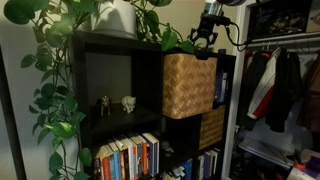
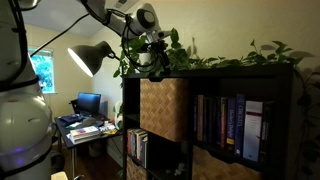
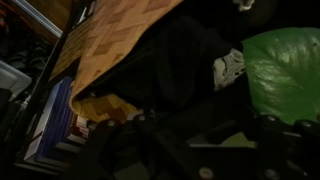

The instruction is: Pull out the topmost basket, pick up the black clothing from the top of the book shelf and put it inside the basket, push the basket backwards

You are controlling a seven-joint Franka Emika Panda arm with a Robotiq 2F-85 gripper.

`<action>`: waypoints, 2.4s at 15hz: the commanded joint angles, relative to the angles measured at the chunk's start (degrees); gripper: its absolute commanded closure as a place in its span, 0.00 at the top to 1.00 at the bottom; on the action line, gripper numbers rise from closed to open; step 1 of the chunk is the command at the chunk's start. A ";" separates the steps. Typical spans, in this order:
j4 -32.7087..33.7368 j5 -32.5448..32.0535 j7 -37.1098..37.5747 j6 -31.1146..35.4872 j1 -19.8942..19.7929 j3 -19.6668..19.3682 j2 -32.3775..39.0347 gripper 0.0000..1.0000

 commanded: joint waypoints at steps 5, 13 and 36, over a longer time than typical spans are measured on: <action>-4.33 9.71 -7.53 -9.13 2.74 -1.23 -7.25 0.83; -12.43 8.46 -6.88 -9.54 2.13 0.51 -9.45 0.31; -28.71 -18.21 9.29 34.73 -7.87 9.05 -7.44 0.04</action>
